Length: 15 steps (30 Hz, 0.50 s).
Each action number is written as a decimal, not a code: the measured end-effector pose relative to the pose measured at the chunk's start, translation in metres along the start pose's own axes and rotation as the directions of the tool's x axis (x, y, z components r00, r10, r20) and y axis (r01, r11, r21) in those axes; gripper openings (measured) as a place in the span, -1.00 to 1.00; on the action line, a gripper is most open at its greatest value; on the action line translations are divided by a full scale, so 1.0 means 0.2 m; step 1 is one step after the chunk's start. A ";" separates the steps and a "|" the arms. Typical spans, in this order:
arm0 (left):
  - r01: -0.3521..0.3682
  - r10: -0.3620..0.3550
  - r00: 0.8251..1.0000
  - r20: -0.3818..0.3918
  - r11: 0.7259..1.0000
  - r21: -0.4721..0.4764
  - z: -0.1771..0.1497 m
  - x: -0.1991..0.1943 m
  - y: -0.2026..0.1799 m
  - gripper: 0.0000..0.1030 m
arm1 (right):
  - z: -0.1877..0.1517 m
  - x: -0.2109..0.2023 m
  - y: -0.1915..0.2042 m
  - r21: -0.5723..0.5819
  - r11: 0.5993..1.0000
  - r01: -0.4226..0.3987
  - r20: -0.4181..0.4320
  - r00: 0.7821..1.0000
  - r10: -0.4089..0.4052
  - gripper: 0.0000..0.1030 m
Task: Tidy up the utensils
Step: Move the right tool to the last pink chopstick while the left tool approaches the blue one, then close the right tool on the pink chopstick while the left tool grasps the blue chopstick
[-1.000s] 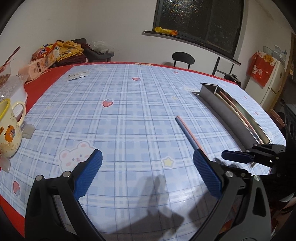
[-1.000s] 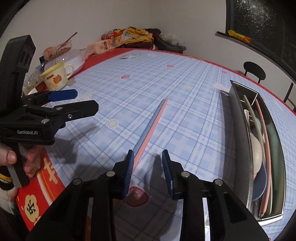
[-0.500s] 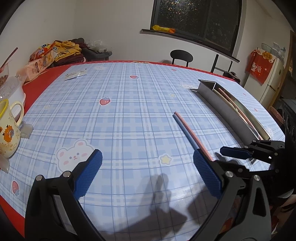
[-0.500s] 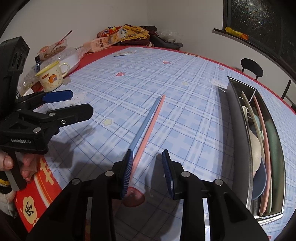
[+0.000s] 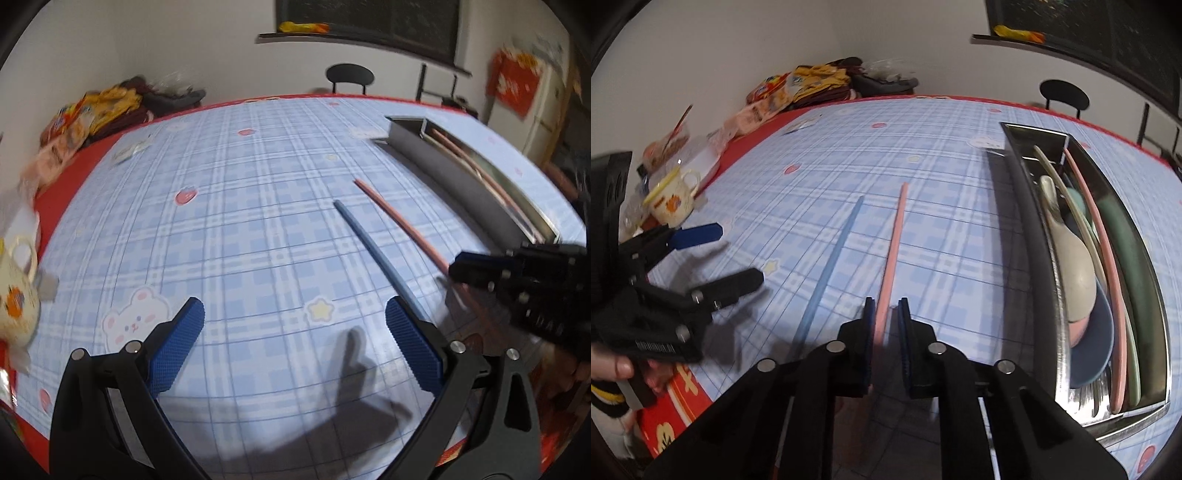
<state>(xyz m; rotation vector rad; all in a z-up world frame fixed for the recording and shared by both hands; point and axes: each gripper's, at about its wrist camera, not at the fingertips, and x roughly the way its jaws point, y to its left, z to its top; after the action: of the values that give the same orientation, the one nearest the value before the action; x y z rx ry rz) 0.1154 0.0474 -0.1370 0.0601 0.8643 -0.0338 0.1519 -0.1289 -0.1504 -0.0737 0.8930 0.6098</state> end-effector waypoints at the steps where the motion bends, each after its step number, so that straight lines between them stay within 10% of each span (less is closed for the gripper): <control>1: -0.006 0.006 1.000 0.001 1.000 0.024 0.00 0.00 -0.03 0.88 | 0.00 0.00 -0.01 0.007 1.000 -0.008 -0.001 1.000 0.008 -0.79; 15: 0.014 -0.010 1.000 -0.028 0.985 0.173 0.02 0.04 -0.25 0.88 | 0.00 0.00 -0.01 0.012 0.999 -0.048 -0.010 0.999 0.048 -0.81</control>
<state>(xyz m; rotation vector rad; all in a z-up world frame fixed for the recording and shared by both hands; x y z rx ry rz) 0.1204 -0.0029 -0.1429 0.2192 0.8873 -0.1199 0.1527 -0.1307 -0.1518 -0.0454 0.9103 0.6495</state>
